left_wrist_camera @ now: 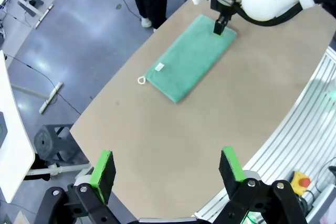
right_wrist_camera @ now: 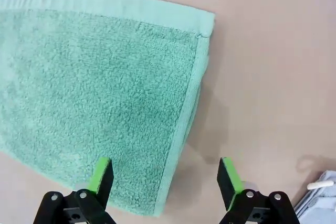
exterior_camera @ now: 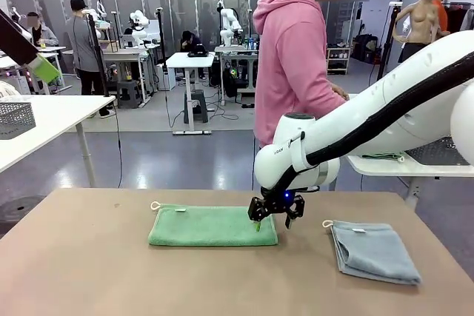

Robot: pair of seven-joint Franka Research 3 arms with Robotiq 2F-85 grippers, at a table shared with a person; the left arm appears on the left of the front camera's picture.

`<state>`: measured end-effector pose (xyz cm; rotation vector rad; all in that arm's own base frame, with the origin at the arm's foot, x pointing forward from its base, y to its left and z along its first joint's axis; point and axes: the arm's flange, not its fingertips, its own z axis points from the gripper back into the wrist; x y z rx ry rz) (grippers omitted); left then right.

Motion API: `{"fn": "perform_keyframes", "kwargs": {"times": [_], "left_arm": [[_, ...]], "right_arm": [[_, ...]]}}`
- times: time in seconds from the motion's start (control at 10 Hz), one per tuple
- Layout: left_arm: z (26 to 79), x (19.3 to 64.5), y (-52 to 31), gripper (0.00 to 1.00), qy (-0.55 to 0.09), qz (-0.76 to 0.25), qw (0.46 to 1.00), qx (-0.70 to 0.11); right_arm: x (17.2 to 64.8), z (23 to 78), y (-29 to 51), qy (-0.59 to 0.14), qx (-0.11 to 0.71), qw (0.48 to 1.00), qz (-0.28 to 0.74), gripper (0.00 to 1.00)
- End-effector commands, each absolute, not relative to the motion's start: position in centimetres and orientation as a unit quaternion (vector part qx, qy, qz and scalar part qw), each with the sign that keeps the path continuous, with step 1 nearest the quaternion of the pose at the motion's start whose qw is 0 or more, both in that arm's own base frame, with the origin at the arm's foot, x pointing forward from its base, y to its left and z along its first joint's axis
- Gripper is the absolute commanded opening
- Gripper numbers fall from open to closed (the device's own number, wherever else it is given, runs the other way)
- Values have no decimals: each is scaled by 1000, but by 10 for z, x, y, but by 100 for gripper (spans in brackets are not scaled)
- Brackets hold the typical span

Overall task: Fold the towels and place them in the basket.
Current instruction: When a person lays out a Towel with hook on the table, fold it in half twice.

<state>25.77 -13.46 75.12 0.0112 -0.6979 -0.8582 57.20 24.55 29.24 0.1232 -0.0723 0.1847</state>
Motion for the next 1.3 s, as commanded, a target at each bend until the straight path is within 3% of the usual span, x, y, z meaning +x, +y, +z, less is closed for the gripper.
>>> {"fn": "perform_keyframes", "kwargs": {"times": [0.0, 0.4, 0.7, 0.8, 1.0, 1.1, 1.2], "left_arm": [[750, 260, -136, 100, -329, -407, 852, 2], [750, 260, -136, 100, -329, -407, 852, 2], [750, 260, -136, 100, -329, -407, 852, 2], [750, 260, -136, 100, -329, -407, 852, 2], [750, 260, -136, 100, -329, -407, 852, 2], [750, 260, -136, 100, -329, -407, 852, 2], [750, 260, -136, 100, -329, -407, 852, 2]], "right_arm": [[586, 287, 253, -33, 60, 996, 62, 100], [598, 284, 257, -5, 51, 998, 46, 100], [603, 279, 261, 15, 39, 998, 45, 16], [604, 278, 263, 18, 38, 998, 45, 0], [604, 278, 266, 24, 35, 998, 45, 0], [604, 277, 266, 25, 37, 998, 44, 5], [605, 276, 265, 27, 38, 998, 43, 0]]}}
